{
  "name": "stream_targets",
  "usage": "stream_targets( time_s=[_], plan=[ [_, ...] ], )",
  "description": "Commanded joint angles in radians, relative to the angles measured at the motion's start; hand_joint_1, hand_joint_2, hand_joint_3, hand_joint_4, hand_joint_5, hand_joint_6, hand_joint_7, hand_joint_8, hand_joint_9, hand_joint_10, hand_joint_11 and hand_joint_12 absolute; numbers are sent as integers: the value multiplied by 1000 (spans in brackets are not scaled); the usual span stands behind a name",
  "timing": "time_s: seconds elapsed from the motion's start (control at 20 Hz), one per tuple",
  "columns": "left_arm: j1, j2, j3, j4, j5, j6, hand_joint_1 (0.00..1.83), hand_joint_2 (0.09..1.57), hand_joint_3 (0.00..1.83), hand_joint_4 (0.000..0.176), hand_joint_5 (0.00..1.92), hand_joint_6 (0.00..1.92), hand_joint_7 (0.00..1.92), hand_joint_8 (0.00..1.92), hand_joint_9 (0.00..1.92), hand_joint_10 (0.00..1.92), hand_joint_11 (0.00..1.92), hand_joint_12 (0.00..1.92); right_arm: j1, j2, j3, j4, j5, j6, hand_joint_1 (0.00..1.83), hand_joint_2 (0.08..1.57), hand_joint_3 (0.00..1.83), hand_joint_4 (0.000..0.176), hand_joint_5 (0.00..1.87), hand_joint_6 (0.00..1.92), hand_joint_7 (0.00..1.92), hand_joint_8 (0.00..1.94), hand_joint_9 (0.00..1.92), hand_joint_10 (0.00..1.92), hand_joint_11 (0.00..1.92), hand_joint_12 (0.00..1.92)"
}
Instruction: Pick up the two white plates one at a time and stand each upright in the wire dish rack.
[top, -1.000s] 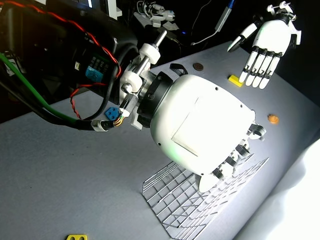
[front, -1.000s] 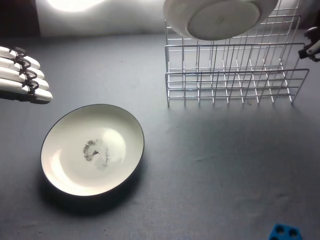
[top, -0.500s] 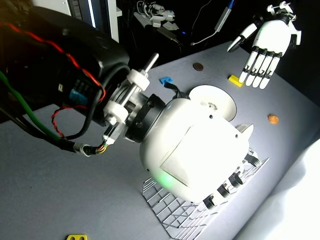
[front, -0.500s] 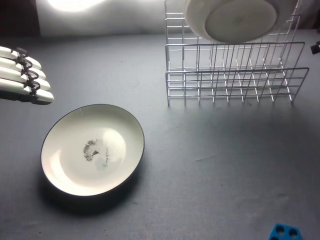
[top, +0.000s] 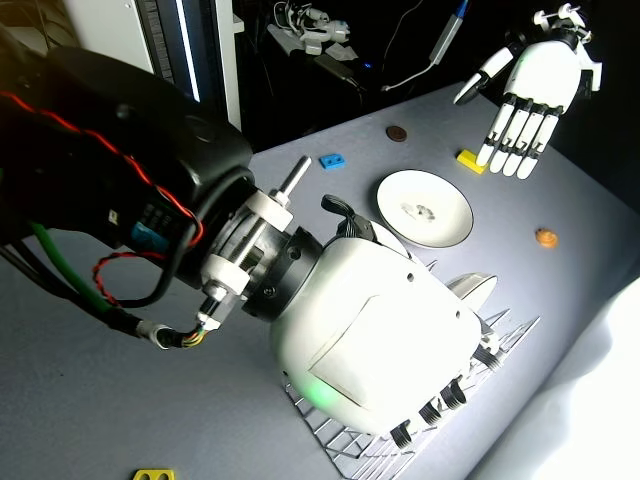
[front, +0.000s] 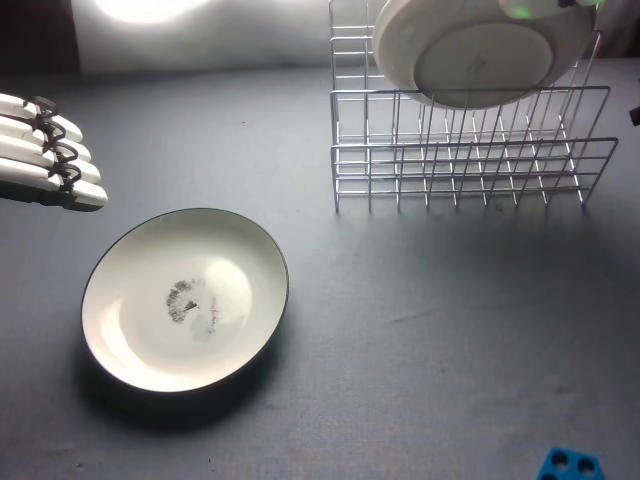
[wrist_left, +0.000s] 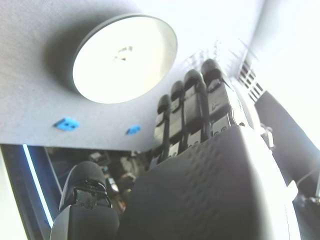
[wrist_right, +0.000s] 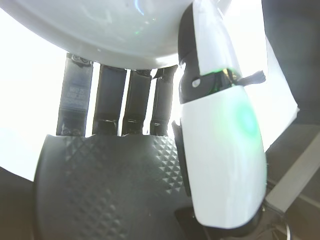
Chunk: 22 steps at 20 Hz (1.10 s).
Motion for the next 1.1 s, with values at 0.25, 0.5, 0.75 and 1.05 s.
stream_targets(
  time_s=[0.25,0.5,0.75,1.05],
  plan=[
    [-11,4,1,-66,-11,-4,0,1138,0,0,121,0,145,2,126,1,0,277,-31,-6,37,5,47,19,1343,1107,8,0,909,1063,1005,915,985,1045,787,1269],
    [-12,4,1,-66,-12,-5,0,1138,1,0,115,5,139,6,121,5,0,240,-54,-17,50,5,58,19,1212,1127,0,17,917,1111,1021,928,1086,564,801,1247],
    [-11,3,1,-64,-13,-5,0,1138,0,0,133,3,156,4,133,3,0,281,-64,-23,61,5,56,19,1216,1117,0,25,949,1060,1033,913,1122,526,817,1240],
    [-4,4,-7,-64,-19,-9,0,1131,0,0,141,1,164,1,136,1,0,278,-92,-37,92,5,54,19,1215,1120,0,25,944,1068,1027,920,1137,465,804,1254]
  ],
)
